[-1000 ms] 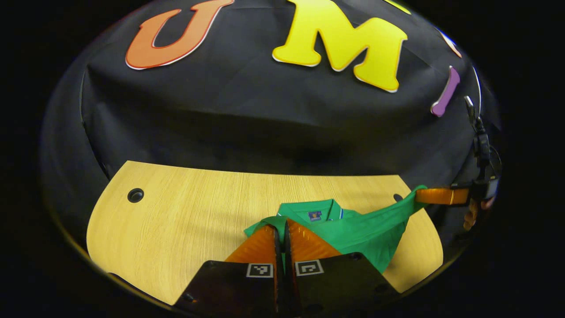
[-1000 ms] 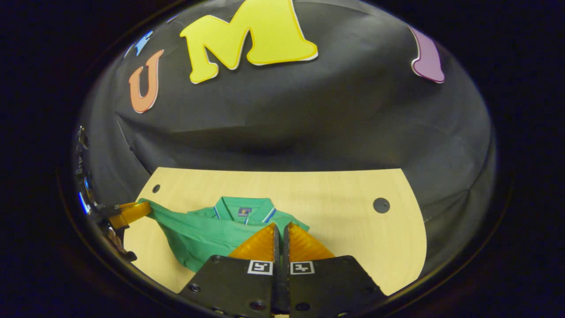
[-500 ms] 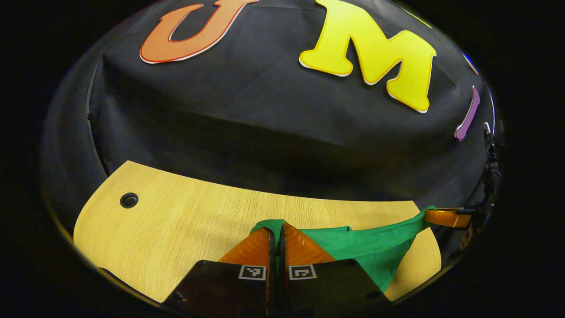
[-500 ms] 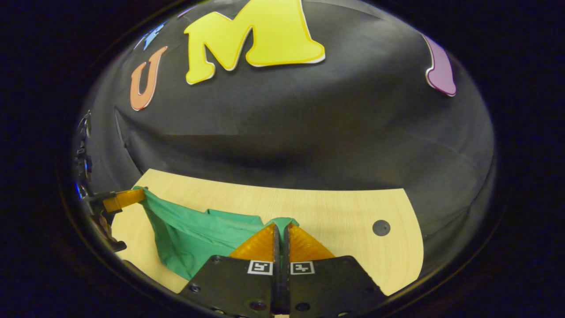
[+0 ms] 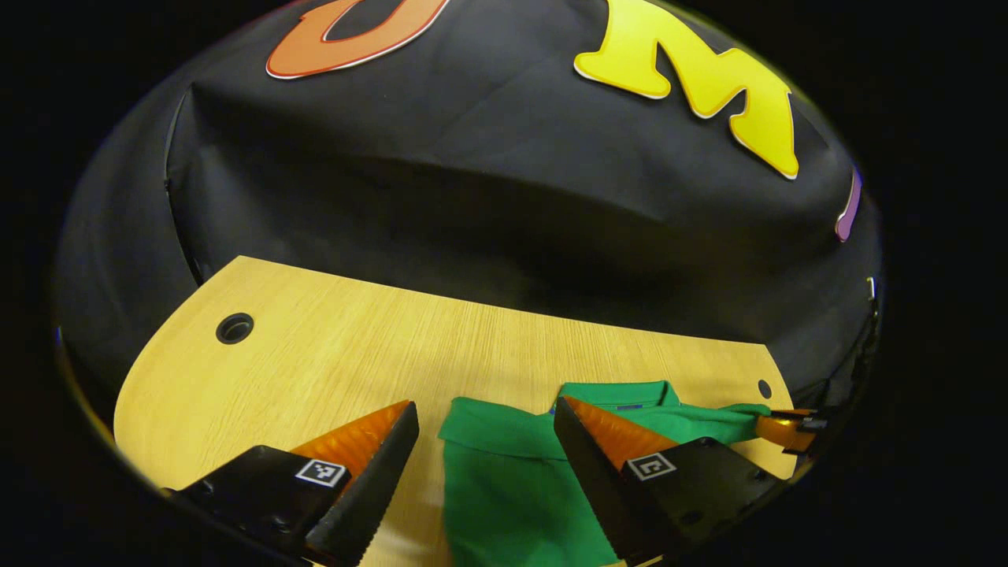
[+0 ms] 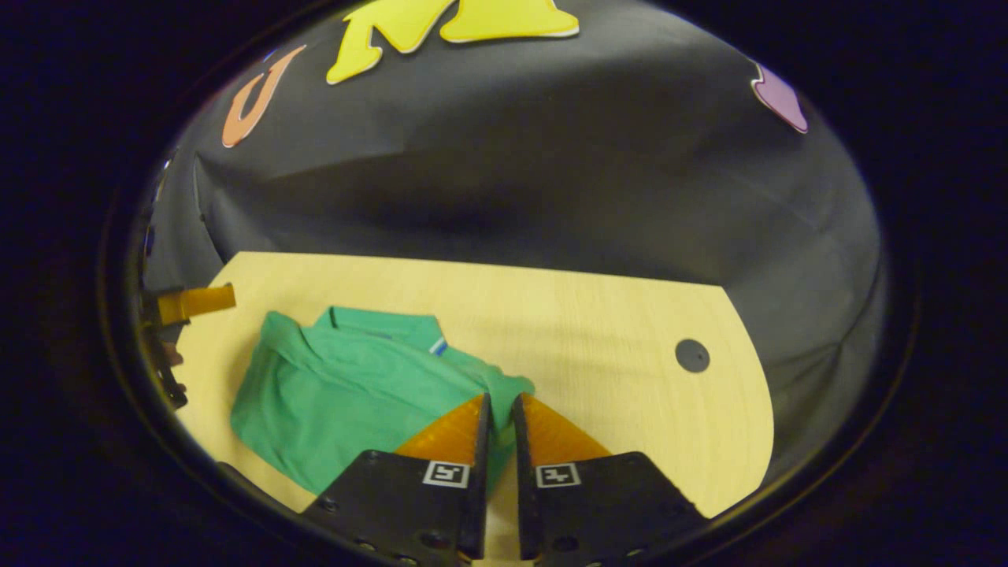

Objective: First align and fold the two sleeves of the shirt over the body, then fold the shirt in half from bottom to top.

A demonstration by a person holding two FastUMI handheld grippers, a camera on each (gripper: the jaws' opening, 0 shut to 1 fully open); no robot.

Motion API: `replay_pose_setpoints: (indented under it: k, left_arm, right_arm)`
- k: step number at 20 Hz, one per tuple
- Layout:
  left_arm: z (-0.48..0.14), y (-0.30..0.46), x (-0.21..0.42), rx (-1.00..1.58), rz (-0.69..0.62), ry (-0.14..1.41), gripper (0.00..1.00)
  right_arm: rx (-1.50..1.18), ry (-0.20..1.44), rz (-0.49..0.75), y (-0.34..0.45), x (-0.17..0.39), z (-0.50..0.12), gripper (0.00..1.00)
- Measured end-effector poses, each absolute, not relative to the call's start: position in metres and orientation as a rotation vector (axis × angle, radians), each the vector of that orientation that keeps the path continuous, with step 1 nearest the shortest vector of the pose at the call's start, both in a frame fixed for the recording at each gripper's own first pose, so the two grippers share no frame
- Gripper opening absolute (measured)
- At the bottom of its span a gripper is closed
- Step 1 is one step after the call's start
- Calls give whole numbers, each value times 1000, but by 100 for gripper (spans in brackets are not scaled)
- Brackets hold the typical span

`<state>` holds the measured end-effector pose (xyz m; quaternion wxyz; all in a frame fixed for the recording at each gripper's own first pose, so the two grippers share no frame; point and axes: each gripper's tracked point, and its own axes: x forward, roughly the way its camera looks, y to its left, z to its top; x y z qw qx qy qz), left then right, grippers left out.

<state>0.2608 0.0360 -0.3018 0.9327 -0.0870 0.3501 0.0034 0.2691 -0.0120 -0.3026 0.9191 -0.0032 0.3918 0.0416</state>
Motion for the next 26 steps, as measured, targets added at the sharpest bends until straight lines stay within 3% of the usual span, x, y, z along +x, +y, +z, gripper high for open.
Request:
replay_pose_setpoints:
  k: [3,12,20,26]
  left_arm:
    - [-289,43,245,-166,3,698,100]
    - [-182,43,189,-124,6,524,100]
    - [-47,6,122,-8,-67,279,100]
    - [-6,-17,63,-56,-76,197,100]
  right_arm:
    - [24,783,50,-16,253,-292,99]
    - [16,490,40,-1,217,-161,96]
    - [-20,250,59,11,126,-38,94]
    - [38,168,39,10,55,1,96]
